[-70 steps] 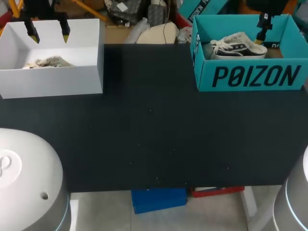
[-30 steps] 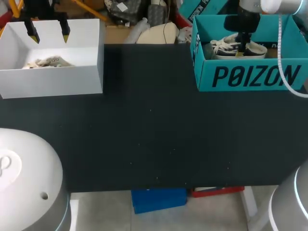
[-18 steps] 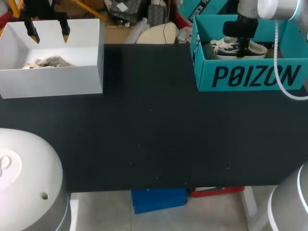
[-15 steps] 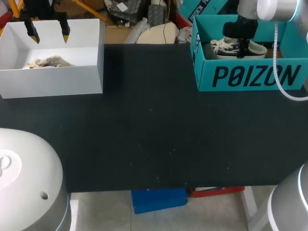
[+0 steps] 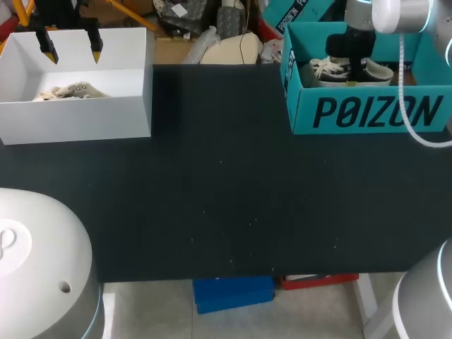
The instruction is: Take the shoe out of the shoebox, open the shoe tongue, remove and reinsert the insole, then place the shoe into the shoebox
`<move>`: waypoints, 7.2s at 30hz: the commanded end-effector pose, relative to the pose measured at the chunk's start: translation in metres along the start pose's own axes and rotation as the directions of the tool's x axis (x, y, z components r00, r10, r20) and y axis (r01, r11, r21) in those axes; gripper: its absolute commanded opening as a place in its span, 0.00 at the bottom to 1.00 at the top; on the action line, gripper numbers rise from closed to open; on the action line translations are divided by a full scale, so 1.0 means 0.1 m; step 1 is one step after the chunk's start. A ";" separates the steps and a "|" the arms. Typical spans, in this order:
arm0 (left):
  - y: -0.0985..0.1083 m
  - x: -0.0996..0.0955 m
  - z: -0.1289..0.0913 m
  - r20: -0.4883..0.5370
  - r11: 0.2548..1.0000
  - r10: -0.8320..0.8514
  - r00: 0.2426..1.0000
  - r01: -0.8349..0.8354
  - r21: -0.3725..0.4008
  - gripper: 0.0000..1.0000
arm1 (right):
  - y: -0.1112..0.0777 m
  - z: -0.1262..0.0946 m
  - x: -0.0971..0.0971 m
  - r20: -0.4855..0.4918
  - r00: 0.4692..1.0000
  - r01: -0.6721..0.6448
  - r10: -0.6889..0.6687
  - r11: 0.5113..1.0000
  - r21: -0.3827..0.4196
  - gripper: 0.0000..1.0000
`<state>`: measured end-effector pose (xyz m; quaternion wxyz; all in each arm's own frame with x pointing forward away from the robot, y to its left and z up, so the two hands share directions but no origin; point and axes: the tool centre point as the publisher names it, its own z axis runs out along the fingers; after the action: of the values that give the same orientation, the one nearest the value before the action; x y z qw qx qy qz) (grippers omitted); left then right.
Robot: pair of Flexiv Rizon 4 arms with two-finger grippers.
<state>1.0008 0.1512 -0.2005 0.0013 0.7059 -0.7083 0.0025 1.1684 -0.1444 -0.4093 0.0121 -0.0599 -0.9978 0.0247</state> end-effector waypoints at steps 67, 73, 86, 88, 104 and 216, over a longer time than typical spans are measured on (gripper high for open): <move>0.00 0.00 0.00 0.002 1.000 -0.001 1.000 0.001 -0.002 1.00 | 2.57 -2.15 3.19 0.415 0.908 0.065 -0.053 0.998 -0.014 0.00; 0.00 0.00 0.00 0.002 1.000 -0.001 1.000 0.001 -0.002 1.00 | 2.73 -1.84 3.28 0.394 0.918 0.060 -0.043 0.998 -0.032 0.00; 0.00 0.00 0.00 0.002 1.000 -0.001 1.000 0.001 -0.002 1.00 | 3.00 -1.22 3.58 0.341 0.930 0.163 -0.138 0.986 -0.046 0.00; 0.00 0.00 0.00 0.002 1.000 -0.001 1.000 0.001 -0.002 1.00 | 3.05 -1.17 3.65 0.333 0.934 0.161 -0.131 0.985 -0.066 0.00; 0.00 0.00 0.00 0.002 1.000 -0.001 1.000 0.001 -0.002 1.00 | 3.36 -0.72 4.14 0.179 0.978 0.126 -0.110 0.988 -0.083 0.00; 0.00 0.00 0.00 0.002 1.000 -0.001 1.000 0.001 -0.002 1.00 | 2.18 -0.51 3.27 0.140 0.968 0.240 -0.210 0.595 -0.767 1.00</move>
<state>1.0007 0.1512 -0.2004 0.0013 0.7058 -0.7084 0.0025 0.8661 0.1079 -0.3507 -0.0310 0.0671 -0.9168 -0.3924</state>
